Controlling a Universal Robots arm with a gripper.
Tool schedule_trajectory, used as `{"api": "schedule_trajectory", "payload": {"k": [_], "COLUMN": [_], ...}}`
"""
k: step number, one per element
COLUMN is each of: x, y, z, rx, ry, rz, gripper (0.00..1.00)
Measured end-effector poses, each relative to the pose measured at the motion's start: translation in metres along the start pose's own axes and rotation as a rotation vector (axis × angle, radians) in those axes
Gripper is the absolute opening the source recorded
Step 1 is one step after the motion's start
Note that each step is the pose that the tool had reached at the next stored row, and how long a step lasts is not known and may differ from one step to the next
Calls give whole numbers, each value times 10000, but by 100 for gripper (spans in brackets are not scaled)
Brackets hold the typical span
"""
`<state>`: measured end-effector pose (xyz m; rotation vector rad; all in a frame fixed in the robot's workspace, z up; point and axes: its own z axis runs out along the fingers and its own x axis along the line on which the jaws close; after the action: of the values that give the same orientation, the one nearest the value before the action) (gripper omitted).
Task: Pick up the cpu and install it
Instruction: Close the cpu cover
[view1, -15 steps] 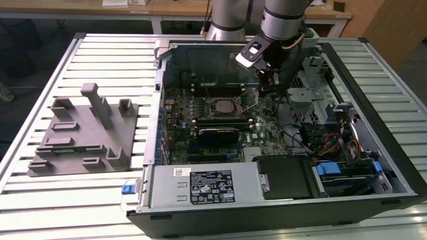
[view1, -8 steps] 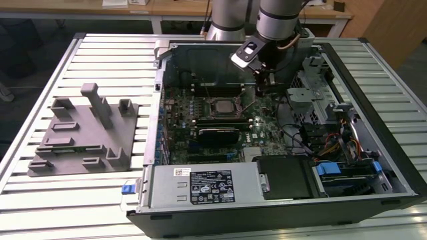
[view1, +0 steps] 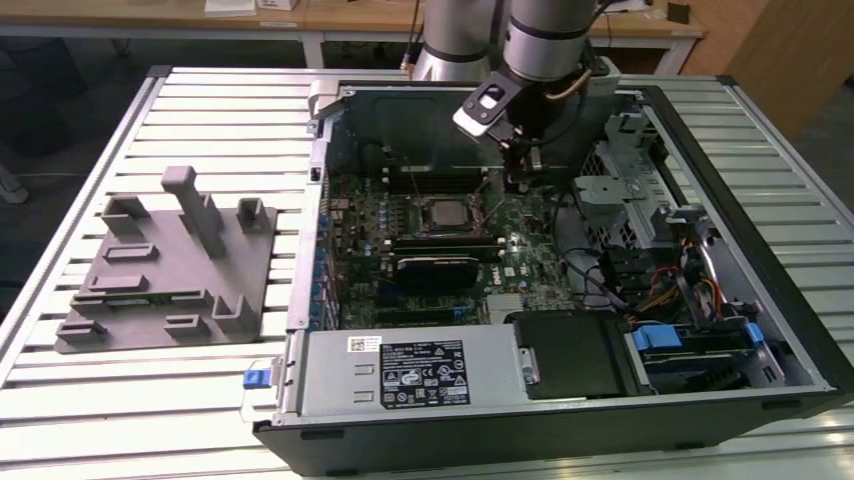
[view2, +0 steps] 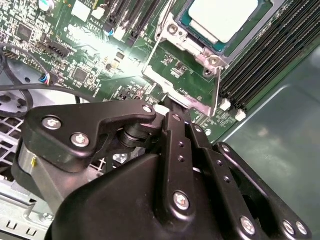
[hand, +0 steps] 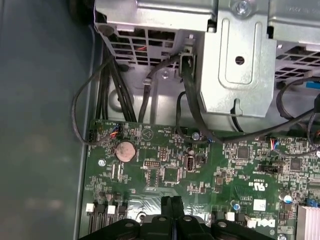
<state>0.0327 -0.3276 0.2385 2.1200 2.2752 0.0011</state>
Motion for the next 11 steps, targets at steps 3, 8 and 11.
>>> {"api": "schedule_trajectory", "payload": {"k": [3, 8, 11], "x": [3, 8, 11], "y": [-37, -109, -149], "z": [5, 13, 17], "rx": [0, 0, 0], "ry": [1, 1, 0], "rz": [-1, -2, -2], "gripper": [11, 11, 11]}}
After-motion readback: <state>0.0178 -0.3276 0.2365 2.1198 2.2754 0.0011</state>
